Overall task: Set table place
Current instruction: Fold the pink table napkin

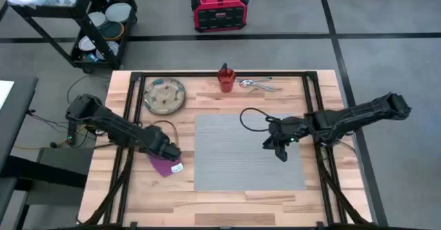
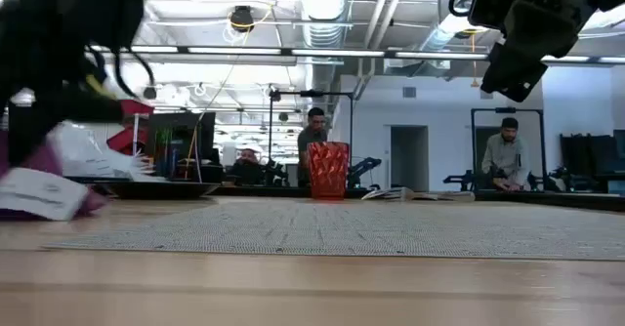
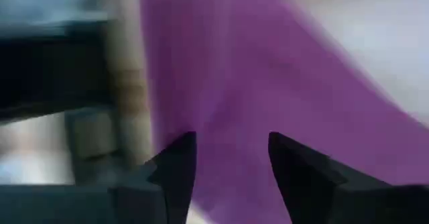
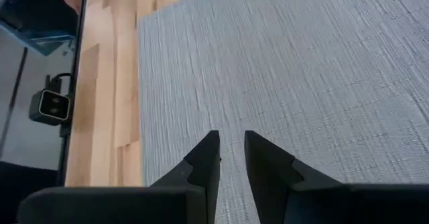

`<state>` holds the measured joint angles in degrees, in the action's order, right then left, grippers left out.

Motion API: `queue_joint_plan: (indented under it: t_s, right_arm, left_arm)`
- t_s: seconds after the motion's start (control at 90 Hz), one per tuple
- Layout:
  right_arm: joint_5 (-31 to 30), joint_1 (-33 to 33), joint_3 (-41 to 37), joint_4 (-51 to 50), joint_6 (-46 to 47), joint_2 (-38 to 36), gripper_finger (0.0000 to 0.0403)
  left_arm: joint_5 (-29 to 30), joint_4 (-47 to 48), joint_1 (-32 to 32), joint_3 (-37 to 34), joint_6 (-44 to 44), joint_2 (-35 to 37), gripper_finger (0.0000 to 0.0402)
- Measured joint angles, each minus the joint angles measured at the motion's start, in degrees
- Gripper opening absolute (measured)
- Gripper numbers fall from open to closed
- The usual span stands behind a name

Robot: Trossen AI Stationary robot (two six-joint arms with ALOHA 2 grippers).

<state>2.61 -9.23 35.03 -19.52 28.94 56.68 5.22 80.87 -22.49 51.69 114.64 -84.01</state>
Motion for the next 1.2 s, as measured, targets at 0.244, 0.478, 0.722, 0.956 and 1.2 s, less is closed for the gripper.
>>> queue_joint_plan:
  t_s: [0.244, 0.478, 0.722, 0.956, 1.2]
  right_arm:
    - [-0.20, 0.22, 0.00, 0.06, 0.12, -0.02, 0.0059]
    - [-0.37, 0.76, 0.00, 0.02, -0.30, 0.00, 0.0059]
    - [-0.31, 0.76, 0.00, -1.67, -0.26, 0.00, 0.0059]
    - [0.20, 0.76, 0.02, -3.00, -0.30, -0.02, 0.0059]
    - [0.26, 0.61, 0.02, -3.42, -0.97, 0.00, 0.0059]
  left_arm:
    - [13.39, -4.69, -2.52, 5.89, 5.10, 0.00, 0.0149]
    - [11.70, -14.63, -2.41, 3.35, 1.61, -3.99, 0.0149]
    - [2.42, -21.58, -2.41, 3.32, -5.13, -13.82, 0.0148]
    - [-1.07, -43.88, -3.90, 5.34, -17.34, -17.87, 0.0148]
    - [-8.60, -30.68, -11.85, 10.20, -18.45, -18.09, 0.0148]
